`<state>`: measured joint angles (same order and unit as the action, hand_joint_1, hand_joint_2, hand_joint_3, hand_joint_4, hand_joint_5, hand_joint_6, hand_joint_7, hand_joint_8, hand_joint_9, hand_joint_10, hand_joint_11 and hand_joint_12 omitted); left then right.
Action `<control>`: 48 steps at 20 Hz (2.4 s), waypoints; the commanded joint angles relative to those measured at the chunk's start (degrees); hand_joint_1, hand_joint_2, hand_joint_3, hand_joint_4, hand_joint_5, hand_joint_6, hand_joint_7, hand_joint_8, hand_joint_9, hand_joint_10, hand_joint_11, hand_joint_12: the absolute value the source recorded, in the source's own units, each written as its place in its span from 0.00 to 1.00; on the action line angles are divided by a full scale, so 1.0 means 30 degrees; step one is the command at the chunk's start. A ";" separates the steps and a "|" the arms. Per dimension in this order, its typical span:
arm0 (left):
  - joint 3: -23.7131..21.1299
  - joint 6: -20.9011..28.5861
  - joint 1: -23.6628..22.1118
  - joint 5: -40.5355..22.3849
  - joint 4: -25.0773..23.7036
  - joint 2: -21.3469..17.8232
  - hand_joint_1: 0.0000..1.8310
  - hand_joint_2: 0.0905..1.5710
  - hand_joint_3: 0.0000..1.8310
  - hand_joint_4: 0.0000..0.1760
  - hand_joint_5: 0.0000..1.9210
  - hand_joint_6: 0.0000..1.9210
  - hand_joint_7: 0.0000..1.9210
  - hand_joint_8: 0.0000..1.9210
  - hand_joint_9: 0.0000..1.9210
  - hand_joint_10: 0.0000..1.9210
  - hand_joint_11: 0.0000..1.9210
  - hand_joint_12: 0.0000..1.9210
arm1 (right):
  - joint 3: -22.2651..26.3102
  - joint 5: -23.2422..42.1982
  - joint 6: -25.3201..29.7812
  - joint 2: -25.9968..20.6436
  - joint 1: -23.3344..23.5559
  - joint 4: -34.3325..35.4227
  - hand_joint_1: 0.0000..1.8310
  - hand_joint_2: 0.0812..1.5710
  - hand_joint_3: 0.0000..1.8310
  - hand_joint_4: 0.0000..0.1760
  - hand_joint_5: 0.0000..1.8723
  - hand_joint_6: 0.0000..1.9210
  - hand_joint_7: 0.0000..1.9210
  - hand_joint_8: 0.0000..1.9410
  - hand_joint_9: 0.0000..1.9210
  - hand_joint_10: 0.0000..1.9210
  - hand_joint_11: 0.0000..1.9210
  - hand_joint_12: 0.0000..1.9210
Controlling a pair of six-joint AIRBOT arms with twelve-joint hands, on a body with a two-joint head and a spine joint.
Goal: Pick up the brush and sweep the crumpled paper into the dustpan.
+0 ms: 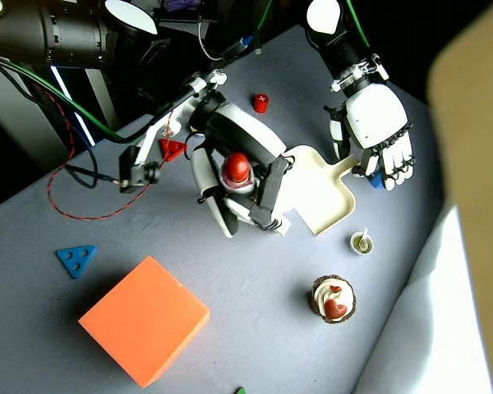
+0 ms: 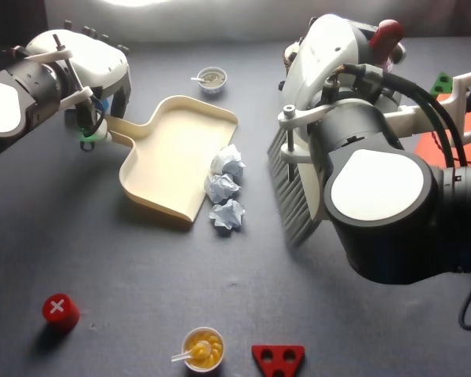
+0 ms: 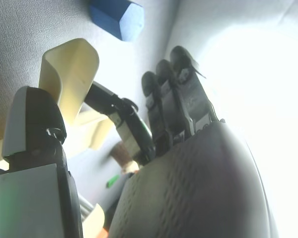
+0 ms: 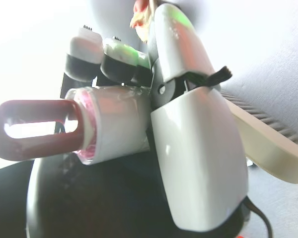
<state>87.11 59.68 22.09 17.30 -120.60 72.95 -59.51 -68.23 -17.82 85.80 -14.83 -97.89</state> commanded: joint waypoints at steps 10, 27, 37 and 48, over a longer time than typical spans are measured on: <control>-0.0383 -0.0113 -0.0116 0.1562 -0.0586 -0.0231 0.63 0.68 0.00 0.00 0.53 0.47 0.19 0.00 0.15 0.00 0.12 0.05 | 0.0036 -0.1257 -0.0374 -0.0353 0.0870 -0.0786 0.84 0.77 0.00 1.00 0.51 1.00 0.56 1.00 0.59 1.00 0.63 1.00; -0.0278 -0.0113 -0.0101 0.1579 -0.0621 -0.0223 0.64 0.67 0.00 0.00 0.55 0.44 0.20 0.00 0.16 0.00 0.12 0.07 | -0.0140 -0.5585 -0.1832 0.1983 0.1294 0.0776 0.85 0.76 0.00 1.00 0.51 1.00 0.54 1.00 0.58 1.00 0.64 1.00; -0.0301 -0.0113 -0.0089 0.1579 -0.0644 -0.0208 0.63 0.67 0.00 0.00 0.55 0.45 0.20 0.00 0.16 0.00 0.12 0.07 | -0.1647 -0.7749 -0.1799 0.3906 0.1337 0.1124 0.85 0.76 0.00 1.00 0.50 1.00 0.54 1.00 0.57 1.00 0.63 1.00; -0.0504 -0.0115 -0.0086 0.1579 -0.0701 -0.0068 0.64 0.67 0.00 0.00 0.55 0.45 0.20 0.00 0.16 0.00 0.11 0.09 | -0.3488 -0.7657 -0.1883 0.5419 0.1292 0.1292 0.84 0.76 0.00 1.00 0.51 1.00 0.54 1.00 0.58 1.00 0.63 1.00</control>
<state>85.62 59.68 22.09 17.37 -120.70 73.01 -69.82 -88.55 -22.52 102.17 -11.29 -87.81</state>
